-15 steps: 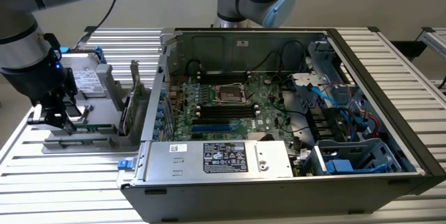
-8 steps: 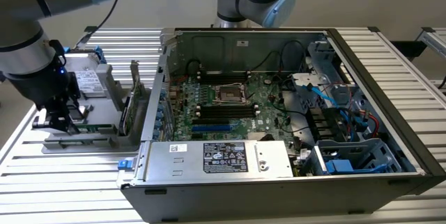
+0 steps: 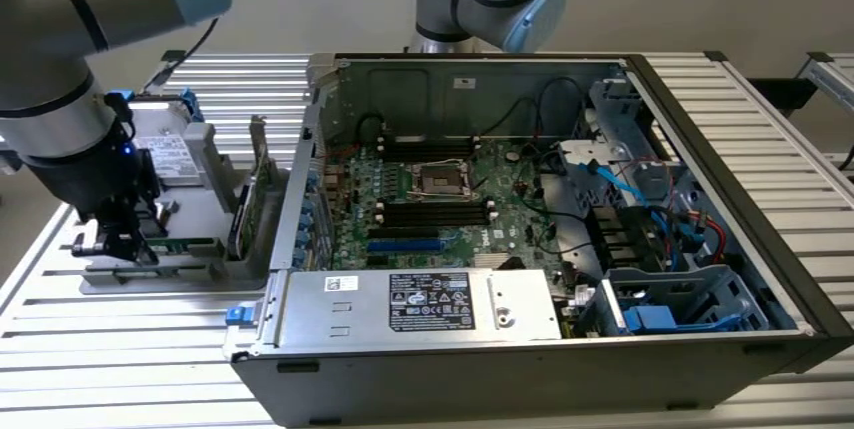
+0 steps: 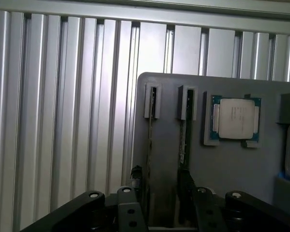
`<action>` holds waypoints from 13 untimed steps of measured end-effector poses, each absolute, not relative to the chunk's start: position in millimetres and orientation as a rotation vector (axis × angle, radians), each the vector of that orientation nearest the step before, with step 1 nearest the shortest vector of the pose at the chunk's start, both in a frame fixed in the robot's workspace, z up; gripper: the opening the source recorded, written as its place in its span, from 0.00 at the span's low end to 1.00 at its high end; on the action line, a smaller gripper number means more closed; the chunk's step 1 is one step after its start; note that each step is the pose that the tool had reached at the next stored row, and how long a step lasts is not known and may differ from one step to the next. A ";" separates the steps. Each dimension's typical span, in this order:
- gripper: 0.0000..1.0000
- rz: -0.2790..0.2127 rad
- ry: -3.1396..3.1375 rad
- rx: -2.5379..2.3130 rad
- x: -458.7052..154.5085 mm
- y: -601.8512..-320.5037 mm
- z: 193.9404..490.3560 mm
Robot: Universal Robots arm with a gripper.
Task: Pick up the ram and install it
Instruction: 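Pick up the ram and move it above insertion slot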
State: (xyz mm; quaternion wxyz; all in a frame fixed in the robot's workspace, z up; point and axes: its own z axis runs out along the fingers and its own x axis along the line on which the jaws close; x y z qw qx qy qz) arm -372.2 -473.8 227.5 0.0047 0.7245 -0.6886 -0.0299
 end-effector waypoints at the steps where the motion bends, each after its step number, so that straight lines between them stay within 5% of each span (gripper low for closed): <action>1: 0.43 -0.094 -2.157 2.269 -372.3 -474.5 225.8; 13: 0.43 -0.094 -2.157 2.269 -370.9 -484.7 208.3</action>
